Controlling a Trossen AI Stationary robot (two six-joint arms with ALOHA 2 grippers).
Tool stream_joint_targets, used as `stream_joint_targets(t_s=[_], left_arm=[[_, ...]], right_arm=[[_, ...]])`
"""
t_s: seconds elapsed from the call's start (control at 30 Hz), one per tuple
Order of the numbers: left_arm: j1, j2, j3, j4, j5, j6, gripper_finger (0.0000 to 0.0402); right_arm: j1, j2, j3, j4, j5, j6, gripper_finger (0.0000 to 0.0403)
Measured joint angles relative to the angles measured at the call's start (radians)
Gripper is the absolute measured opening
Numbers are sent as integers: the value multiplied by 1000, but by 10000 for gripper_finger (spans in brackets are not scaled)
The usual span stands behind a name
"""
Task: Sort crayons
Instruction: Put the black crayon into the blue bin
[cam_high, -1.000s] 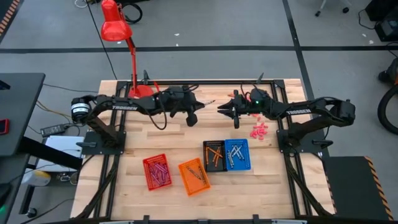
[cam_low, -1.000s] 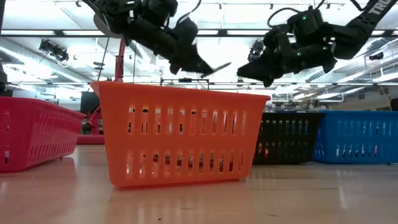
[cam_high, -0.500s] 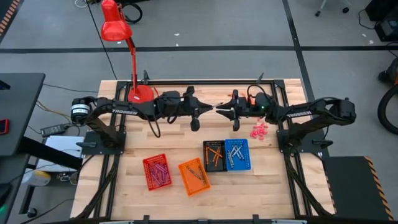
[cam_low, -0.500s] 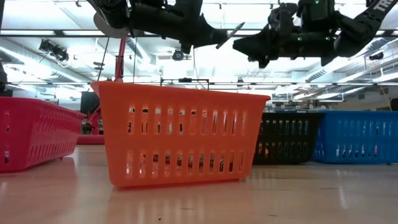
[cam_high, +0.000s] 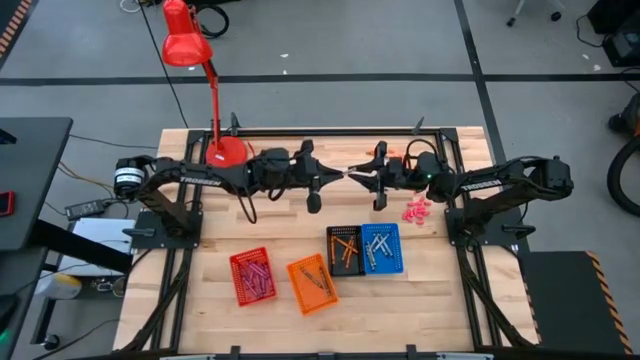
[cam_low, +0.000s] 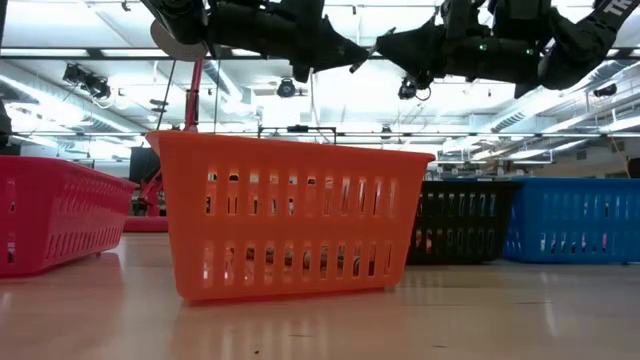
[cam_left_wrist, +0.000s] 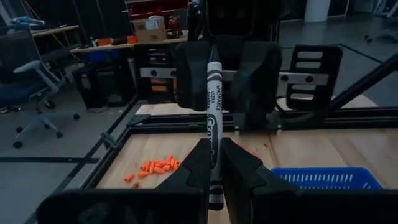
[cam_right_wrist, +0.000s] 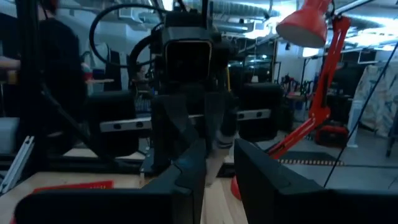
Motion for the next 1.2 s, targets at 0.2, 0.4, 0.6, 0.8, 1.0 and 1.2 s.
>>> stream_joint_targets(t_s=[0.2, 0.4, 0.6, 0.8, 1.0, 1.2], left_arm=[[-6, 0, 0, 28, 3, -4, 30], [-13, 15, 1, 84, 3, 0, 30], [-13, 46, 1, 147, 3, 8, 30], [-13, 64, 0, 195, 4, 17, 30], [-17, 78, 0, 209, -3, 22, 30], [-17, 85, 1, 214, -3, 22, 30]], right_arm=[[0, 0, 0, 37, -33, 0, 89], [2, 1, 0, 51, -58, 1, 89], [10, 2, 1, 84, -60, 7, 89], [18, 3, 1, 86, -50, -7, 89], [19, 3, 1, 84, -26, -9, 65], [19, 3, 1, 76, -24, -8, 26]])
